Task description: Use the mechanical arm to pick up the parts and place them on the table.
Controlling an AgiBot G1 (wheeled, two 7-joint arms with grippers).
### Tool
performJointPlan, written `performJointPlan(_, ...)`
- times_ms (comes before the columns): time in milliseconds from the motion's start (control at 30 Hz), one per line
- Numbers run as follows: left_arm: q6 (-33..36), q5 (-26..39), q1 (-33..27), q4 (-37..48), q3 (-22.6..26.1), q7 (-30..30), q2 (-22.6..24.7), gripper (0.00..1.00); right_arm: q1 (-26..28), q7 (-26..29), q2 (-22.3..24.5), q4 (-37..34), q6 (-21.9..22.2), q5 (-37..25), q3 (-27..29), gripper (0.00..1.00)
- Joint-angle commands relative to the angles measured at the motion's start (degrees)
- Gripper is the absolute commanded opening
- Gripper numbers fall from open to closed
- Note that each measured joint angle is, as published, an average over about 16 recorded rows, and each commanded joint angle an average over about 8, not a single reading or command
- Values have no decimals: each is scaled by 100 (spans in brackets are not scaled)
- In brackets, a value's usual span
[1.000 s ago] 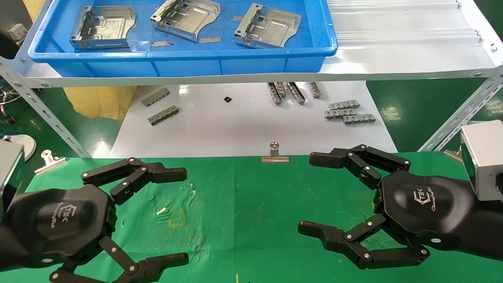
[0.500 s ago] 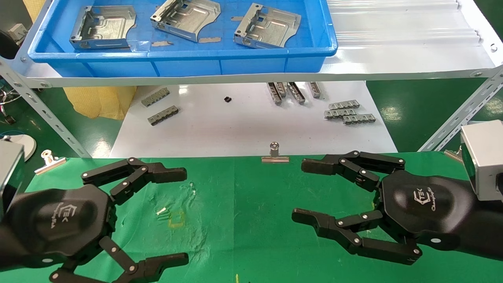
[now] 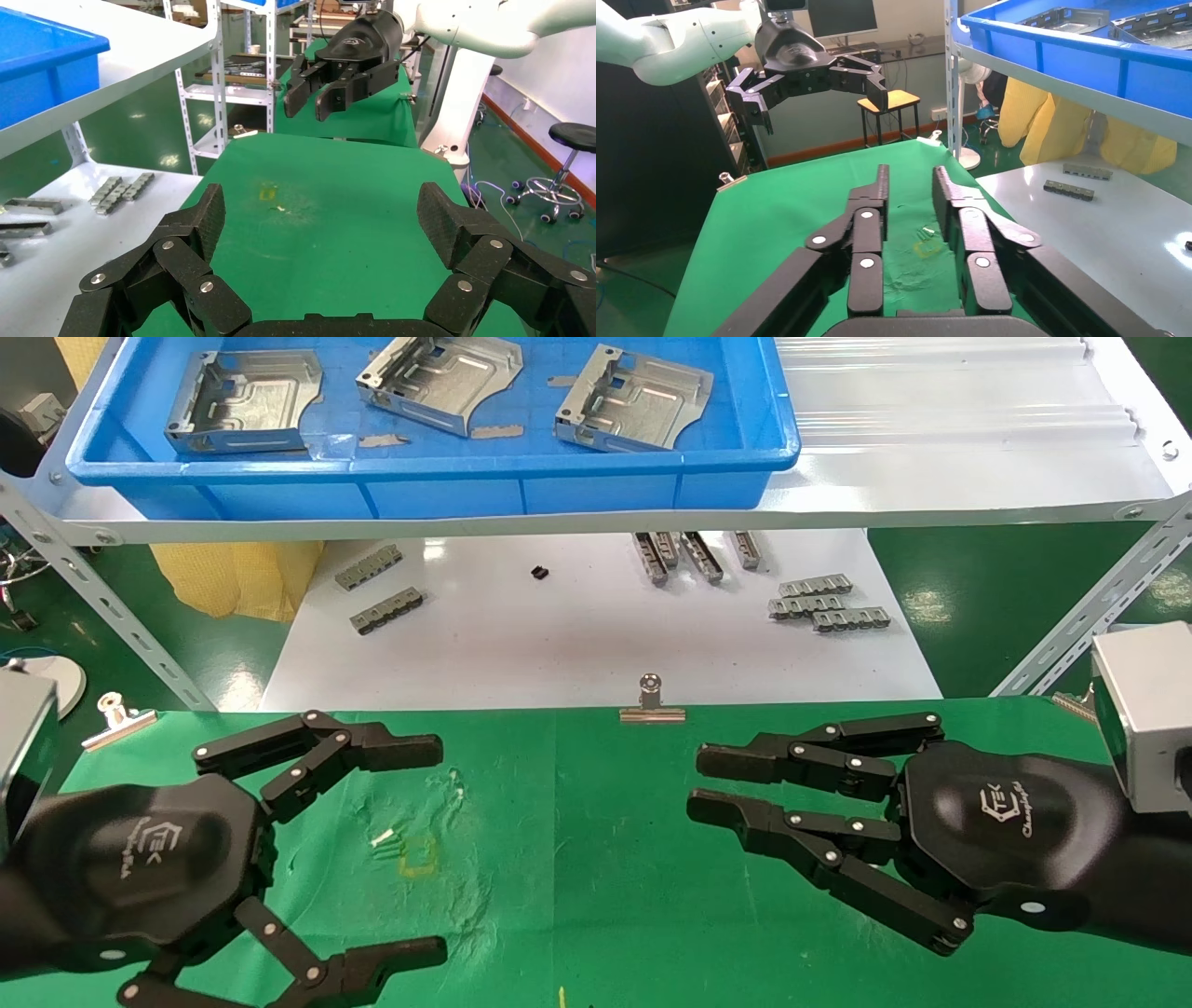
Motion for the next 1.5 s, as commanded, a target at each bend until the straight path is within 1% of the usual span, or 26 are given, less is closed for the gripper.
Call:
performJointPlan(33, 0, 0, 0, 0, 0, 0, 0, 100, 0, 0, 0, 0, 0, 0, 0, 0)
performJointPlan(533, 1, 0, 1, -4, -2, 0, -2, 100, 0, 0, 0, 0, 0, 0, 0, 0)
performJointPlan(633, -12, 26, -74, -20, -4, -1, 7, 100, 0, 0, 0, 0, 0, 0, 0, 0)
performJointPlan(767, -53, 196, -507, 21, 37, -51, 108, 100, 0, 0, 0, 0, 0, 0, 0, 0)
performJointPlan(900, -70, 572, -1348, 353, 181, -128, 382, 100, 0, 0, 0, 0, 0, 0, 0, 0)
performJointPlan(1033, -68, 1106, -2341, 1180, 422, -90, 824, 100, 0, 0, 0, 0, 0, 0, 0, 0)
performJointPlan(1133, -171, 1563, -3072, 2096, 619, 64, 1234, 100, 0, 0, 0, 0, 0, 0, 0, 0)
performJointPlan(1200, -376, 1883, -3525, 2796, 742, 204, 1529, 100, 0, 0, 0, 0, 0, 0, 0, 0)
performJointPlan(1300, -997, 2354, -4124, 3879, 896, 412, 2004, 100, 0, 0, 0, 0, 0, 0, 0, 0)
performJointPlan(1433, -2120, 2848, -4728, 5123, 1046, 604, 2629, 100, 0, 0, 0, 0, 0, 0, 0, 0)
performJointPlan(1467, -2395, 2938, -4848, 5382, 1074, 640, 2777, 100, 0, 0, 0, 0, 0, 0, 0, 0)
performJointPlan(1500, -2632, 3009, -4950, 5605, 1098, 672, 2909, 100, 0, 0, 0, 0, 0, 0, 0, 4)
